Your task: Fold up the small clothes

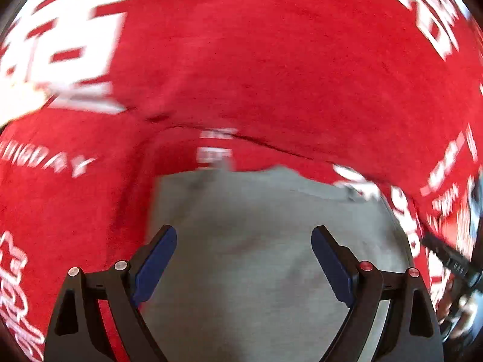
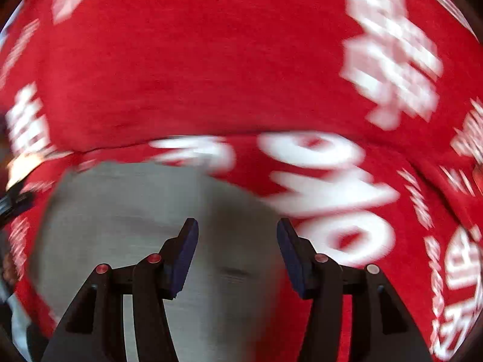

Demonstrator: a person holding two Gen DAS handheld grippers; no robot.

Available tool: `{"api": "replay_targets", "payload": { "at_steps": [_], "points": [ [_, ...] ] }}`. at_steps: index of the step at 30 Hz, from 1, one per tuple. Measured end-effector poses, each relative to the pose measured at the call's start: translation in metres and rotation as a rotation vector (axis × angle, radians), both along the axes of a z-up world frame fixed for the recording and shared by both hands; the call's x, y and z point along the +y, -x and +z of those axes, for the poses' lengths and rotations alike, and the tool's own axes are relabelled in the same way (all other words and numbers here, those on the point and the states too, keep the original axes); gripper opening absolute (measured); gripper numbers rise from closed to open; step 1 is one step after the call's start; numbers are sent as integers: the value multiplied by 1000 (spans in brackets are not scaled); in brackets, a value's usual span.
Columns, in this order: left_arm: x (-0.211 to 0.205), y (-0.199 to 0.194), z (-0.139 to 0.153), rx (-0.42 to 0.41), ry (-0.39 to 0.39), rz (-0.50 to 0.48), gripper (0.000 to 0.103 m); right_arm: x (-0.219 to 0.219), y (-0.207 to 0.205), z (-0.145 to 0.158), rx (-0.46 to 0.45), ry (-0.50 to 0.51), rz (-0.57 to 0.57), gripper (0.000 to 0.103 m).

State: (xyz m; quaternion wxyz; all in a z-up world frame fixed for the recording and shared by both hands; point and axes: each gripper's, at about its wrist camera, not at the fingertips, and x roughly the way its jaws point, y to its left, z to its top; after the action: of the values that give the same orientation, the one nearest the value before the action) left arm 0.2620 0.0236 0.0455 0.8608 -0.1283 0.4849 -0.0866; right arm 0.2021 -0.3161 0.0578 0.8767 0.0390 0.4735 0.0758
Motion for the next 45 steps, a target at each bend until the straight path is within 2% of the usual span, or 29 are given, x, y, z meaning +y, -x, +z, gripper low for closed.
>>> {"api": "replay_targets", "payload": {
  "at_steps": [2,3,5,7,9,10,13,17,19,21,24,25,26,27,29,31,32,33,34,35,37,38,39,42,44,45],
  "points": [
    [-24,-10,-7,-15,-59,-27,92,33,-16,-8,24,-46,70,59],
    [-29,-19,-16,10,-71,-27,92,43,-27,-18,53,-57,89,59],
    [-23,-36,-39,76,-79,6,92,59,-46,-47,120,5,71,59],
    [-10,-42,-53,91,-99,49,92,44,-58,-69,151,90,0,55],
    [11,-40,-55,46,-24,44,92,24,-51,-70,94,-27,5,54],
    [19,-38,-54,37,21,34,92,18,-47,-70,86,-51,4,54],
    [41,-31,-50,23,125,3,92,15,-42,-68,82,54,-12,54],
    [83,-20,-30,-18,214,158,92,-11,-34,-56,79,59,-128,58],
    [100,-17,-24,-8,247,216,92,-11,-27,-45,55,22,-126,58],
    [87,-14,-19,-8,205,215,92,3,-25,-38,36,26,-91,60],
    [35,-12,-17,-1,126,87,92,41,-34,-40,48,51,15,69],
    [17,-14,-20,-7,83,47,92,50,-36,-46,72,57,52,69],
    [-2,-13,-23,-16,13,13,92,55,-37,-54,97,74,67,69],
    [-15,-13,-30,-13,-89,-12,92,53,-33,-62,124,102,56,69],
    [-17,-18,-52,47,-226,-7,92,34,-35,-70,115,91,15,68],
    [-7,-11,-50,5,-212,-10,92,4,-29,-67,122,10,-37,67],
    [-2,-7,-45,19,-256,21,92,-7,-23,-62,123,26,-76,67],
    [1,-3,-39,17,-280,45,92,-13,-17,-57,133,124,-132,69],
    [4,2,-34,4,-278,52,92,-16,-11,-51,122,160,-143,69],
    [5,13,-24,-16,-249,63,92,-16,-2,-43,96,151,-136,69],
    [-1,32,-14,-46,-160,68,92,0,20,-26,44,74,-98,69],
    [-11,42,-12,-55,-115,43,92,15,28,-23,32,52,-62,69],
    [-29,51,-12,-57,-102,-1,92,31,38,-20,24,45,-12,69],
    [-67,68,-29,-31,-145,-83,92,98,54,-35,43,116,179,69],
    [-59,69,-46,-10,-203,-42,92,113,58,-59,68,206,209,69],
    [-51,75,-46,-42,-212,-32,92,108,60,-61,44,183,208,69]
  ]
}}
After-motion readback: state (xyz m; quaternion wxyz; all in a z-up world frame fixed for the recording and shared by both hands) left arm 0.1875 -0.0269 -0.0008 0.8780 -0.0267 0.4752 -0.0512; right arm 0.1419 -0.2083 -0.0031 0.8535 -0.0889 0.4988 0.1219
